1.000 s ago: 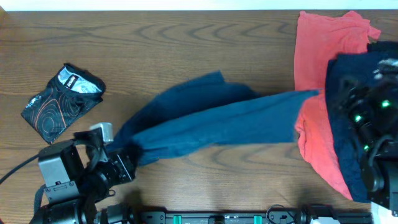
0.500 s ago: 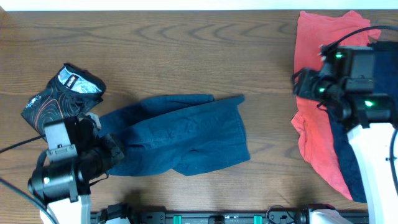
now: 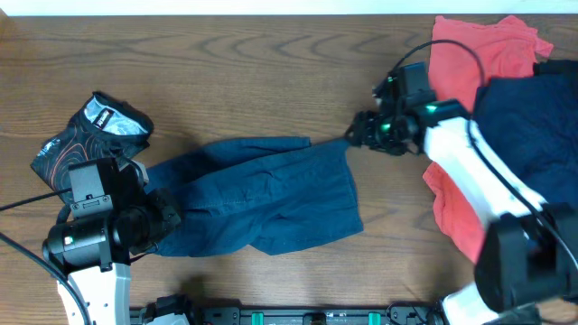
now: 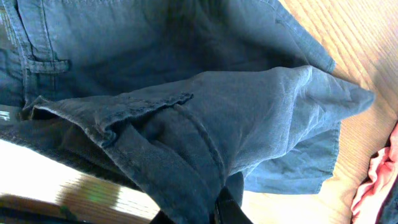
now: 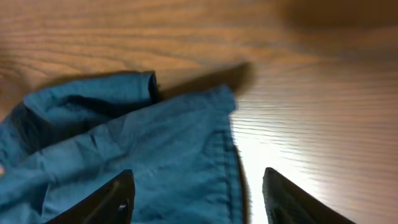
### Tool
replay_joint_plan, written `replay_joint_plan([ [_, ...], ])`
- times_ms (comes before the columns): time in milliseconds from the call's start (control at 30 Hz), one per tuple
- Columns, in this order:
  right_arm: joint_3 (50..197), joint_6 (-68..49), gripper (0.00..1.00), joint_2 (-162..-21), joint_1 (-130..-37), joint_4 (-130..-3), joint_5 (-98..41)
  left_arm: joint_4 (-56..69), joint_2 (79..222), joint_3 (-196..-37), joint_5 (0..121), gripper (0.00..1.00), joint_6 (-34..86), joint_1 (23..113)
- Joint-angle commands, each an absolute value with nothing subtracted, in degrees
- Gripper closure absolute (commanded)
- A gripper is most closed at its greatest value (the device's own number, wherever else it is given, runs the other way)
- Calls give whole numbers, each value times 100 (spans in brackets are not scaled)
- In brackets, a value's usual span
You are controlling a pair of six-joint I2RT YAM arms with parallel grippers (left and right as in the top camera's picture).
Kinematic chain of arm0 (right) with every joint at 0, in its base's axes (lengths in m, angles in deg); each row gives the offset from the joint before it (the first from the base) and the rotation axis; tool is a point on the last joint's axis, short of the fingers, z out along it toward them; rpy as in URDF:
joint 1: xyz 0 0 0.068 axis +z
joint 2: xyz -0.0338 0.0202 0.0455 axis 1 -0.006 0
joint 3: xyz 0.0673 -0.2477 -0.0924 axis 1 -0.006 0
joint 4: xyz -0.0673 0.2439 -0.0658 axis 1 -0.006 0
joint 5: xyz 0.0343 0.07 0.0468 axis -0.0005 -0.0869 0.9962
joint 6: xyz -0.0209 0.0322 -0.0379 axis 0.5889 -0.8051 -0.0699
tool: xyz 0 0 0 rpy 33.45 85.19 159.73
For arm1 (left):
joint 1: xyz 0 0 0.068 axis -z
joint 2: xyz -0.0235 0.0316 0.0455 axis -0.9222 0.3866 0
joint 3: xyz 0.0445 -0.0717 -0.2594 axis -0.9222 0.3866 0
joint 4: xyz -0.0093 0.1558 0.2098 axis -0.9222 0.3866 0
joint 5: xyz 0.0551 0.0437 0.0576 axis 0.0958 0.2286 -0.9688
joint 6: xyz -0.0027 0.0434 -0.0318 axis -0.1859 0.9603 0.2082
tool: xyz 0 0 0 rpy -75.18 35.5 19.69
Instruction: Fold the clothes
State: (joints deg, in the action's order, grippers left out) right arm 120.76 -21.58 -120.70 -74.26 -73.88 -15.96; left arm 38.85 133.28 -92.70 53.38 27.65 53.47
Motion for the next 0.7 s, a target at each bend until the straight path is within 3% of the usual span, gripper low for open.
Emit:
replay_joint_plan([
  [0, 12046, -2783, 35, -12442, -7266, -7253, -1263, 3874, 13315, -9331, 5246, 94, 2761, 5323],
  [167, 12046, -3312, 35, -12973, -7115, -6706, -1143, 3859, 13315, -9331, 5246, 95, 2761, 5323],
  [300, 12046, -3424, 41, -13196, -6967, -6422, -1132, 3861, 13315, -9331, 5246, 94, 2761, 5323],
  [367, 12046, -3448, 53, -13240, -6908, -6392, -1270, 3859, 13315, -9331, 5246, 94, 2761, 5323],
  [400, 12046, -3450, 68, -13266, -6888, -6387, -1311, 3856, 13315, -9331, 5246, 94, 2761, 5323],
  [433, 12046, -3445, 96, -13268, -6879, -6383, -1309, 3854, 13315, -9331, 5244, 94, 2761, 5323],
  [667, 12175, -3102, 99, -12671, -7258, -6514, -1425, 3714, 13310, -9333, 5019, 94, 2800, 5321],
])
